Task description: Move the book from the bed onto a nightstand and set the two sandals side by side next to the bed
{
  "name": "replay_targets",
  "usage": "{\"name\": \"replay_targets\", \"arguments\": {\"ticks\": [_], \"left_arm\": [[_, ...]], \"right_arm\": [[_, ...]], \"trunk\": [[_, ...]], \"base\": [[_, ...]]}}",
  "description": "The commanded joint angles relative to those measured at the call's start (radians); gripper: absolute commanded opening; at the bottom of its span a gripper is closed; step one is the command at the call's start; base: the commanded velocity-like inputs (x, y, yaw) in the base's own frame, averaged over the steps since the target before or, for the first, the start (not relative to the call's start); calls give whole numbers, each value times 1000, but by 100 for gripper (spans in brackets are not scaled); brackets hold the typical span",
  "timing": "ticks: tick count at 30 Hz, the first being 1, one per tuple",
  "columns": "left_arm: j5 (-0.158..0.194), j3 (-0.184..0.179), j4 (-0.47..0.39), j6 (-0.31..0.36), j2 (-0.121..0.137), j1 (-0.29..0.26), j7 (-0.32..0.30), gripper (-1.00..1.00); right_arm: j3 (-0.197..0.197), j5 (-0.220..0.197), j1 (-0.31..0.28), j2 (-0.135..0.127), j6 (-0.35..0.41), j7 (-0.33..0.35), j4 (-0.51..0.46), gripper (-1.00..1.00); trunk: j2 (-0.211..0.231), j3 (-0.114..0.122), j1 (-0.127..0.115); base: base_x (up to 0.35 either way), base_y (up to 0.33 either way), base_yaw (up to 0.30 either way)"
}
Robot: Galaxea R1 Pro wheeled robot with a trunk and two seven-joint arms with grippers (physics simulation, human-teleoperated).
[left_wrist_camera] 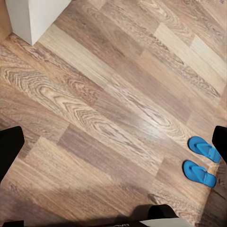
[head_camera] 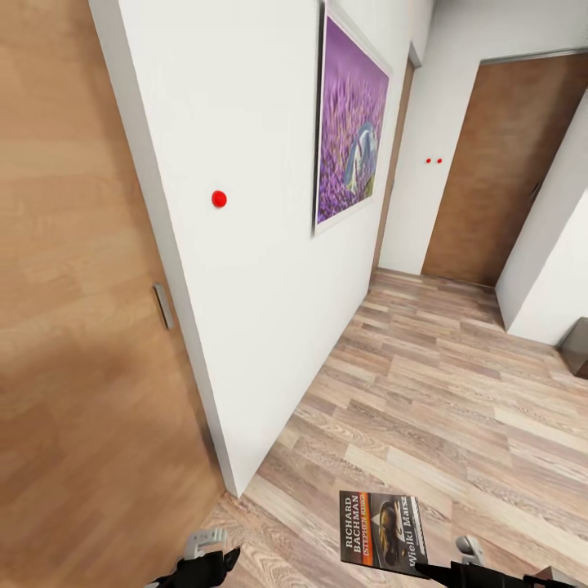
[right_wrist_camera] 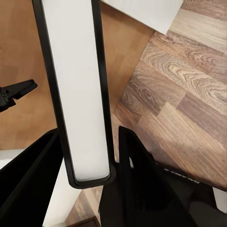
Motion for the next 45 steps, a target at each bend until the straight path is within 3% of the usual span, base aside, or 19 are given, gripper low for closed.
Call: {"name": "replay_targets", "arguments": {"ticks": [1, 35, 45], "left_arm": [[-4, 7, 1, -3, 0, -1, -3, 100], [-4, 7, 1, -3, 0, -1, -3, 100], [-4, 7, 1, -3, 0, -1, -3, 100]], "right_arm": [[8, -11, -1, 0, 10, 3, 0, -100], [8, -10, -1, 0, 11, 3, 0, -100], [8, -8, 0, 3, 70, 18, -3, -100]], "trunk": [[-2, 0, 1], [-2, 54, 1], [-2, 55, 1]], "base": [[0, 0, 0], [0, 0, 0], [0, 0, 0]]}}
